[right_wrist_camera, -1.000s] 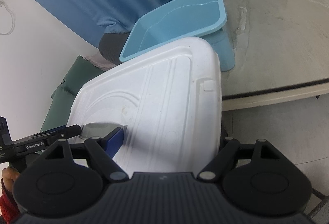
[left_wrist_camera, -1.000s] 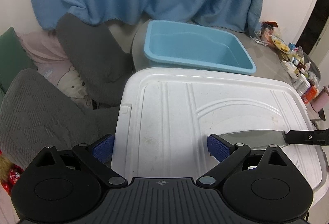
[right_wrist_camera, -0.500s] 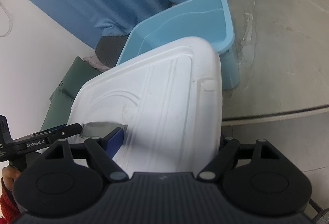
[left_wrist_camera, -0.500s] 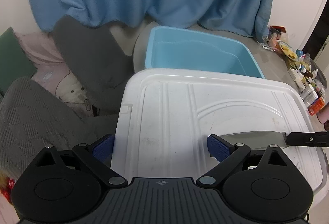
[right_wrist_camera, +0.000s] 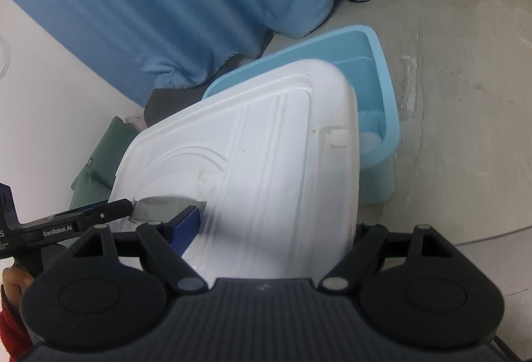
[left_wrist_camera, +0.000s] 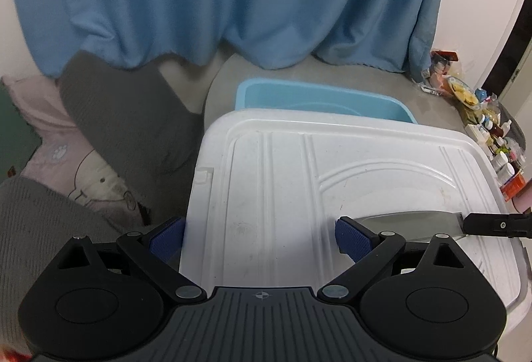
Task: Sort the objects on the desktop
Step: 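Carry the raised white lid with both grippers over the light-blue bin, then lower the white lid with both grippers onto the bin rim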
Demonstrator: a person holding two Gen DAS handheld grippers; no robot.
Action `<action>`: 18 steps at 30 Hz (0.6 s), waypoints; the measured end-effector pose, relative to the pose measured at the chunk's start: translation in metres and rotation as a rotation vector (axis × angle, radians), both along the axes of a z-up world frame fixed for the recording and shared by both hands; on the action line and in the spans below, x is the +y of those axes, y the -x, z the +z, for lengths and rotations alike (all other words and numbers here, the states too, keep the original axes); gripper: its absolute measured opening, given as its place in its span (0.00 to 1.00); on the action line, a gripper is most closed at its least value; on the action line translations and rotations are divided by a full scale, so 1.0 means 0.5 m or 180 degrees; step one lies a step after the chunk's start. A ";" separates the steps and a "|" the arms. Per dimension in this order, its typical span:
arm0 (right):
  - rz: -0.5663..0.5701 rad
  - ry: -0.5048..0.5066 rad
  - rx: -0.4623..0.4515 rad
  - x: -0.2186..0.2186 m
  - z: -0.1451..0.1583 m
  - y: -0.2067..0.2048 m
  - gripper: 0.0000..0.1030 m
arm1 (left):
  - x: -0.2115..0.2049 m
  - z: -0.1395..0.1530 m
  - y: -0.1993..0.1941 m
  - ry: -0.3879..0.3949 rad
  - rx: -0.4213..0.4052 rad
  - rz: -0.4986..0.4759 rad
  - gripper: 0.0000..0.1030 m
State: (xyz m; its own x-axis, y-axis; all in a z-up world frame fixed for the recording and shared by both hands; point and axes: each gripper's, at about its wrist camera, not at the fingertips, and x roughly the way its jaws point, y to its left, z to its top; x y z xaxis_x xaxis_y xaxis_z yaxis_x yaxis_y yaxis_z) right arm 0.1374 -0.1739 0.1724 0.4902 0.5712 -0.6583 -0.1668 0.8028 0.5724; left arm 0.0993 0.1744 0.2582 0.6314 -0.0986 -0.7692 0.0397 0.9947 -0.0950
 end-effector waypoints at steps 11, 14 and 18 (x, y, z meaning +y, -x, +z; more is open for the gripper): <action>-0.0053 -0.0025 0.0071 0.004 -0.008 -0.109 0.79 | -0.003 -0.003 -0.134 -0.0023 0.0057 -0.0074 0.94; -0.0033 -0.0001 0.0105 0.004 -0.007 -0.144 0.79 | -0.011 -0.009 -0.170 -0.0014 0.0078 -0.0052 0.94; -0.0033 0.0014 0.0068 0.000 -0.001 -0.184 0.79 | -0.022 -0.008 -0.219 0.0005 0.0074 -0.0052 0.94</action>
State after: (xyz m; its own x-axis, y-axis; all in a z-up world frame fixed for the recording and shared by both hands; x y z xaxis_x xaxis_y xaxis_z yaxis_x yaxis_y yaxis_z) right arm 0.2295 -0.1737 0.1720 0.4819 0.5633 -0.6712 -0.1463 0.8069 0.5723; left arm 0.2086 0.1636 0.2543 0.6116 -0.1100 -0.7835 0.0537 0.9938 -0.0976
